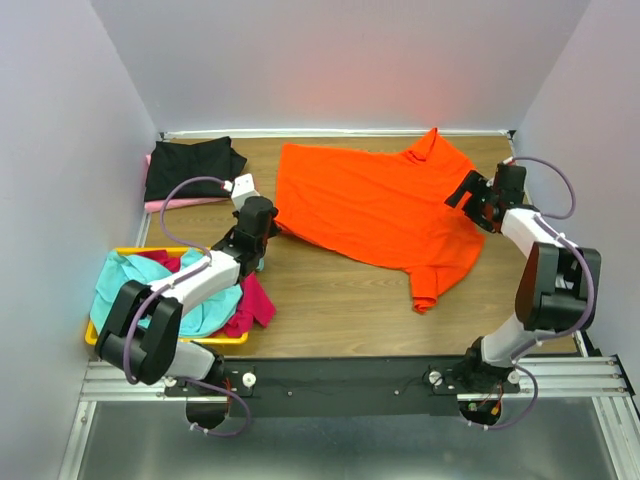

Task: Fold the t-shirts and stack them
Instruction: Fold the tshirt

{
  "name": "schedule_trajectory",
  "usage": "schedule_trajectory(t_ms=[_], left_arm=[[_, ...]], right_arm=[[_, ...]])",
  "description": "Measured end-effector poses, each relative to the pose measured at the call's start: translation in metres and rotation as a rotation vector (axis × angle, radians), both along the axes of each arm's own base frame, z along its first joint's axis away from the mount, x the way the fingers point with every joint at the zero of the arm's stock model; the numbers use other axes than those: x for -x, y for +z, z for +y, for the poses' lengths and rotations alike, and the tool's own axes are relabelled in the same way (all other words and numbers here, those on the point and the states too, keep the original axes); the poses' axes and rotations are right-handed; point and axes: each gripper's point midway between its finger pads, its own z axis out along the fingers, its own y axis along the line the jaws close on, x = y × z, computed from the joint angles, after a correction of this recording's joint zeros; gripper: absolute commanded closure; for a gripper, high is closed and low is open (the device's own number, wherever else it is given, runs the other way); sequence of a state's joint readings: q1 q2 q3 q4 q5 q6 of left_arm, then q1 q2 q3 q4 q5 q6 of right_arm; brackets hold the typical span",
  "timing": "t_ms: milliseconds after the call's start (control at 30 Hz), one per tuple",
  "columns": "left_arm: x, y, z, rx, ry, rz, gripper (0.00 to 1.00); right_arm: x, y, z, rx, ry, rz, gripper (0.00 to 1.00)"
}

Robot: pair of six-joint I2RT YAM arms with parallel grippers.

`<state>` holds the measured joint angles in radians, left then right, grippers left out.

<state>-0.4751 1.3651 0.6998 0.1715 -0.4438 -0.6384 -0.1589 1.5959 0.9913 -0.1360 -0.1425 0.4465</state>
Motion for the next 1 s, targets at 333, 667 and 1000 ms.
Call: schedule_trajectory(t_ms=[333,667,1000], left_arm=[[-0.032,0.009,0.007,-0.003,-0.064,-0.04,1.0],[-0.05,0.021,0.01,-0.003,-0.09,-0.079,1.0],[-0.072,0.009,0.006,-0.009,-0.127,-0.055,1.0]], right_arm=[[-0.031,-0.05,0.017,-0.013,0.045,0.106,0.04],[-0.067,-0.058,0.009,0.008,0.012,0.104,0.07],[-0.135,-0.055,0.0,0.02,0.002,0.065,0.07]])
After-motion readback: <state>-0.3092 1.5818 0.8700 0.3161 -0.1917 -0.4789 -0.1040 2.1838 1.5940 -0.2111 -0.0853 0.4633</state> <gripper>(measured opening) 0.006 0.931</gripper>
